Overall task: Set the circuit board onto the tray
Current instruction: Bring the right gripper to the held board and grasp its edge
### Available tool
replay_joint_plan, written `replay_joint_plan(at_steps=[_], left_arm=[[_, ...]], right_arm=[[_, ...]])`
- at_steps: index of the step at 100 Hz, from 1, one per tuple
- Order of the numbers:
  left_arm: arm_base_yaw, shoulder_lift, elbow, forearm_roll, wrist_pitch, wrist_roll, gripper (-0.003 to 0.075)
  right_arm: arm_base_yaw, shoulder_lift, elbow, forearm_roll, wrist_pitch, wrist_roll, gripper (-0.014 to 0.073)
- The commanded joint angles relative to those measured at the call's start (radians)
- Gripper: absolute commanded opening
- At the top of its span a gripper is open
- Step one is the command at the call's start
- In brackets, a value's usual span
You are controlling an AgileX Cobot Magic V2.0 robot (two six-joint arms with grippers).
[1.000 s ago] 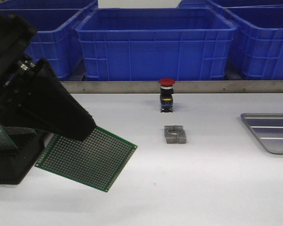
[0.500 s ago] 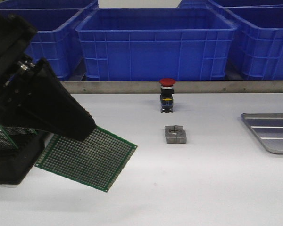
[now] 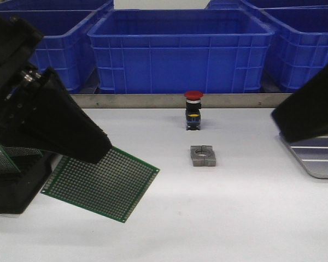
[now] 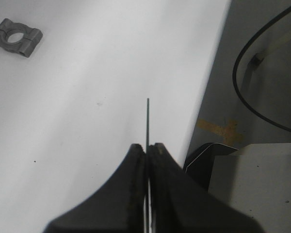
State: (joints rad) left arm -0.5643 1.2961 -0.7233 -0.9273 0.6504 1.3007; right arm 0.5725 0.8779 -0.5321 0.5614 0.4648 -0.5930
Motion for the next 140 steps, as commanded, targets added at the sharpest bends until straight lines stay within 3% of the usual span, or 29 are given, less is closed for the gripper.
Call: replay_joint_plan(at_steps=[1, 19, 42, 110, 122, 140], left_arm=[[-0.004, -0.021, -0.029, -0.049, -0.007, -0.005, -0.0020], [-0.004, -0.021, -0.029, -0.050, -0.007, -0.005, -0.0020], [-0.004, -0.021, -0.029, -0.056, -0.007, -0.005, -0.0020], [-0.004, -0.021, -0.029, -0.060, -0.007, -0.005, -0.0020], [-0.004, -0.021, -0.029, -0.060, -0.007, -0.005, -0.0020], [-0.004, -0.021, -0.029, -0.062, -0.007, -0.005, -0.0020]], right_arm=[[0.063, 0.057, -0.034, 0.052, -0.122, -0.147, 0.0442], [0.173, 0.172, -0.034, 0.086, -0.229, -0.299, 0.0442], [0.254, 0.338, -0.104, 0.088, -0.264, -0.314, 0.0442], [0.260, 0.558, -0.286, 0.088, -0.242, -0.314, 0.0440], [0.260, 0.561, -0.294, 0.088, -0.230, -0.314, 0.0343], [0.260, 0.561, -0.294, 0.089, -0.207, -0.314, 0.0031]])
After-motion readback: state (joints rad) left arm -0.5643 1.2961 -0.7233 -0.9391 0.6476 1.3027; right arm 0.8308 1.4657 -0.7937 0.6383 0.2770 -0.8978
